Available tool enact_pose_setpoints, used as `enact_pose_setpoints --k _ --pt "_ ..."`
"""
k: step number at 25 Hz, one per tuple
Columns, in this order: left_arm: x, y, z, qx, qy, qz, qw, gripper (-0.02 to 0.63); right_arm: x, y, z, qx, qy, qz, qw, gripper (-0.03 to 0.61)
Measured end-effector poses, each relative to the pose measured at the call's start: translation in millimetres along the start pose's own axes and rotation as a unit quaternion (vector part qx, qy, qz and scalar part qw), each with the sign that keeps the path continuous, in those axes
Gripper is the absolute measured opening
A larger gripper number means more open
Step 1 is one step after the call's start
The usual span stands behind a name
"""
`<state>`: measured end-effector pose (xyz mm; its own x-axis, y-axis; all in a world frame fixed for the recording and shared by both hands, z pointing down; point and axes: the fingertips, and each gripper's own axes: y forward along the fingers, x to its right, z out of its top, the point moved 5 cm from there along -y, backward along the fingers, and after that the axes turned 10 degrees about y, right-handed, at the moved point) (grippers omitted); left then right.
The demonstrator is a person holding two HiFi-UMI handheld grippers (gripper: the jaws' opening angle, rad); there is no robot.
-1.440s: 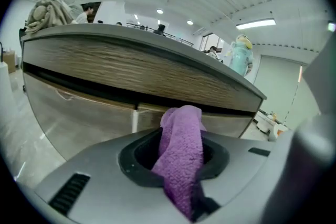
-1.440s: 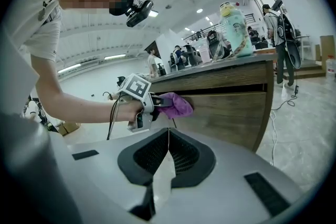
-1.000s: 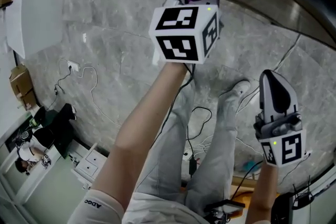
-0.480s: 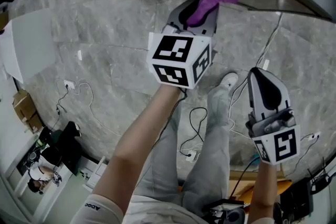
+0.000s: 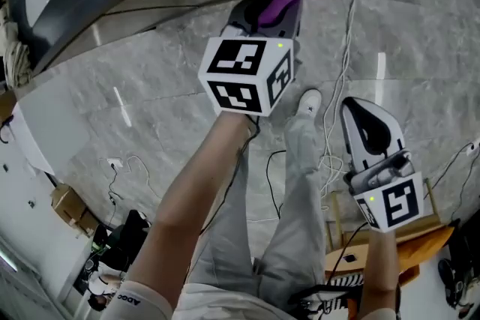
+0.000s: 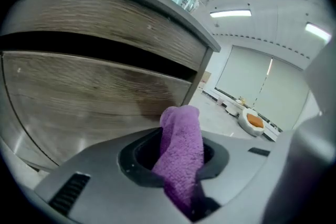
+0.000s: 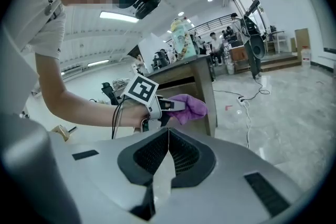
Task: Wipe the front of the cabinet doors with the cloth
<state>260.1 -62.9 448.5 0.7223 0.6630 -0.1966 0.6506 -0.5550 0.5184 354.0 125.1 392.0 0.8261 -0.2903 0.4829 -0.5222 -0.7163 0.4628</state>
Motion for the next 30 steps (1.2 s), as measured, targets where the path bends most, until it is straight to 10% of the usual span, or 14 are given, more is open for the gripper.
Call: enact_pose_setpoints --k 11,30 --pt "-33 24 -15 -0.044 0.033 0.053 0.9971 0.094 29 -15 -12 0.003 0.022 -0.034 0.999 0.027" --pt "-251 -126 -75 -0.095 0.029 0.183 0.978 0.094 -115 114 -14 -0.016 -0.012 0.038 0.999 0.026"
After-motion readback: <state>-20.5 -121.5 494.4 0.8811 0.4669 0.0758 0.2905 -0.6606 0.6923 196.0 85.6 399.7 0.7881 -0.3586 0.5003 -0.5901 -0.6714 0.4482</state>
